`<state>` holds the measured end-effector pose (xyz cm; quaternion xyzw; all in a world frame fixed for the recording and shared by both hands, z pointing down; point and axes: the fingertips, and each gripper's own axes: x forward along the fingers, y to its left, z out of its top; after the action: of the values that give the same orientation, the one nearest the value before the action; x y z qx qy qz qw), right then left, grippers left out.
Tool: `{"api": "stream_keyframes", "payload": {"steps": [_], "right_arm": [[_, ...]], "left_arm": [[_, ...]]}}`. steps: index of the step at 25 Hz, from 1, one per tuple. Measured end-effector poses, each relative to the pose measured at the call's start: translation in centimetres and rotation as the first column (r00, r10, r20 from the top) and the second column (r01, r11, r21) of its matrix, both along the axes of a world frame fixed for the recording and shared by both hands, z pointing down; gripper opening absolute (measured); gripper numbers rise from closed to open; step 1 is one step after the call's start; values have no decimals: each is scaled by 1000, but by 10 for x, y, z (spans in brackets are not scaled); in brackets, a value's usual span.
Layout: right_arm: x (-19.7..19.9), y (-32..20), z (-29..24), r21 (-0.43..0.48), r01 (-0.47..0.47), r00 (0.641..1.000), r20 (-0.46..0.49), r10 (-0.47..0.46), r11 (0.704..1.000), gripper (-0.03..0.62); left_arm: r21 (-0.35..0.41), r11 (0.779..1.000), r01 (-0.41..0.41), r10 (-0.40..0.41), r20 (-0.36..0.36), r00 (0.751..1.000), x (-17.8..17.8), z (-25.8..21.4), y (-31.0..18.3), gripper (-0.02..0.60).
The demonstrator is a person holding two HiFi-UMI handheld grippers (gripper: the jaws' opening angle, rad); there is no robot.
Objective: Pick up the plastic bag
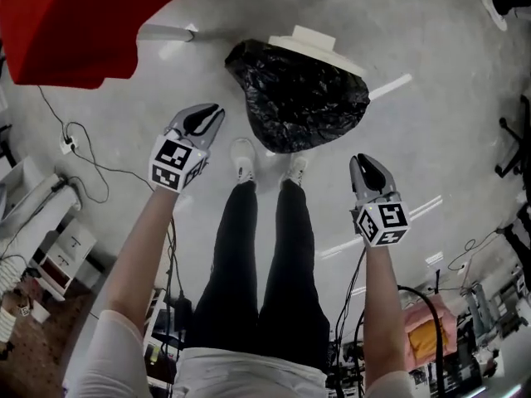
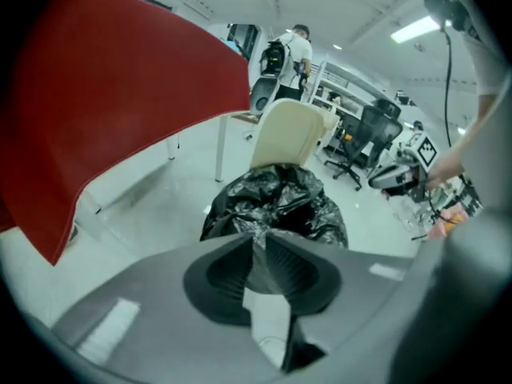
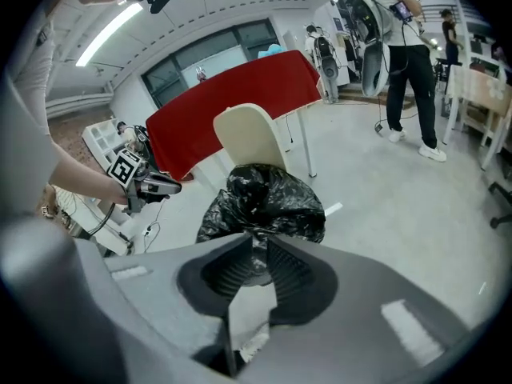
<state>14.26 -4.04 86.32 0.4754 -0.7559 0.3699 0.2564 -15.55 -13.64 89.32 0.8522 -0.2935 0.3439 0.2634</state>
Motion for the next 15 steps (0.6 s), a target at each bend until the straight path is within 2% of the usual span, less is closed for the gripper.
{"api": "stream_keyframes", "payload": {"steps": [3, 5, 8, 10, 13, 15], "right_arm": [[16, -22, 31, 2, -31, 999, -25, 31, 1000, 81], [26, -36, 49, -3, -48, 998, -33, 48, 999, 91], [40, -51, 75, -29, -86, 996, -13, 86, 996, 118], [48, -57, 92, -59, -127, 991, 26, 128, 990, 164], [50, -60, 118, -117, -152, 981, 105, 164, 981, 243], [44, -60, 132, -150, -139, 971, 173, 164, 979, 267]], "left_arm": [[-39, 998, 57, -57, 19, 998, -7, 43, -18, 67], [-72, 991, 114, -112, 37, 993, -14, 70, -32, 104], [-137, 974, 182, -178, 43, 983, -23, 106, -49, 139], [-207, 955, 212, -208, 40, 977, -27, 129, -56, 179], [-318, 928, 193, -191, 40, 981, -27, 163, -57, 272], [-355, 924, 139, -135, 37, 990, -22, 181, -56, 321]]}}
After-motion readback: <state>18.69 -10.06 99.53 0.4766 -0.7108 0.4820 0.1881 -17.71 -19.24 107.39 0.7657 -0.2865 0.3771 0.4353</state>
